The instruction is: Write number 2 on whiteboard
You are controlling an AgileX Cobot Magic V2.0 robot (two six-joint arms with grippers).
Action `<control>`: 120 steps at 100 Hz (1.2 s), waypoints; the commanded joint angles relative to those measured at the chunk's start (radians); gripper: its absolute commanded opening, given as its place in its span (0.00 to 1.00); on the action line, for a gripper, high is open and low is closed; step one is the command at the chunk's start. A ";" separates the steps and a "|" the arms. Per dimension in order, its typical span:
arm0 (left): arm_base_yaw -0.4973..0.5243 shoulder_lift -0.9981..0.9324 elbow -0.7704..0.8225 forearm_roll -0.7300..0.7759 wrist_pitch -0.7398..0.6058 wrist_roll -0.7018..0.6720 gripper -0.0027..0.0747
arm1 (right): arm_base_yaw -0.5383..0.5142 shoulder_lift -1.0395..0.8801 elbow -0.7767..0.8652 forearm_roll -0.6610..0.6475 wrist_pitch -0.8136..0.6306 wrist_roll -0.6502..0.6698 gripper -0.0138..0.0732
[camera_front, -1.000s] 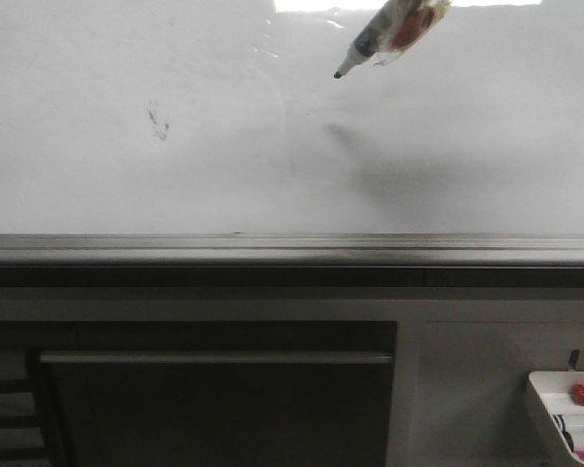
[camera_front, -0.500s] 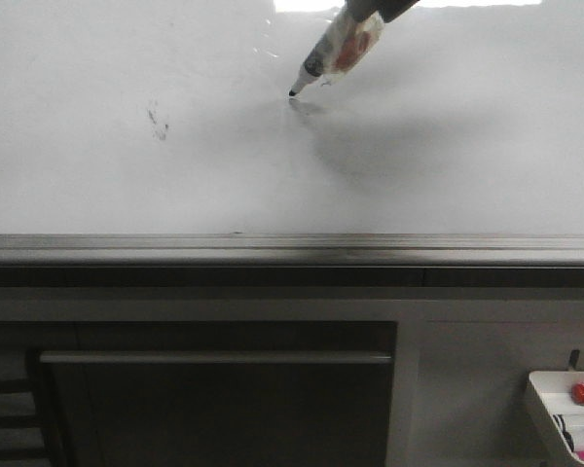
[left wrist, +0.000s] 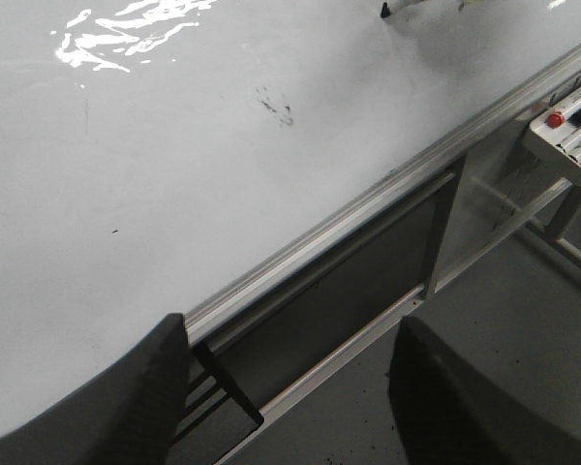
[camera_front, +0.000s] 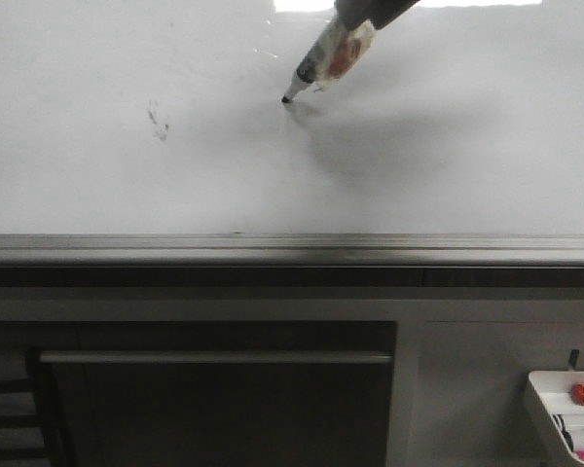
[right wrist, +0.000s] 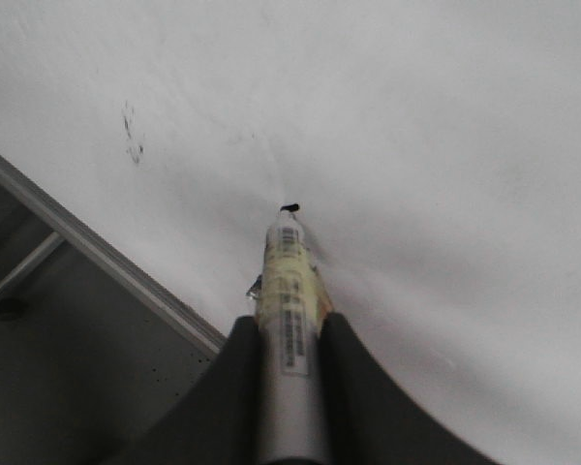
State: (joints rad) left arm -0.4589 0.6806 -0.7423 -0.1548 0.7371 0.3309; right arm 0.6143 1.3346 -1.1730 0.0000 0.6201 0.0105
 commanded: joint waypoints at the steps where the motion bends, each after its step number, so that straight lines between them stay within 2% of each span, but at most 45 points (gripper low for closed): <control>1: 0.002 0.000 -0.026 -0.017 -0.067 -0.010 0.58 | -0.002 -0.018 -0.034 -0.030 -0.065 -0.011 0.17; 40: 0.002 0.000 -0.026 -0.017 -0.064 -0.010 0.58 | -0.024 -0.018 -0.068 -0.035 -0.057 -0.011 0.17; 64: 0.002 0.000 -0.026 -0.017 -0.061 -0.010 0.58 | -0.075 -0.018 -0.079 -0.037 -0.008 -0.011 0.17; 120: 0.002 0.000 -0.026 -0.017 -0.061 -0.010 0.58 | -0.075 -0.039 -0.079 -0.040 0.103 -0.011 0.17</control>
State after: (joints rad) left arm -0.4589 0.6806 -0.7423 -0.1548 0.7371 0.3309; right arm 0.5505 1.3172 -1.2217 0.0000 0.7433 0.0081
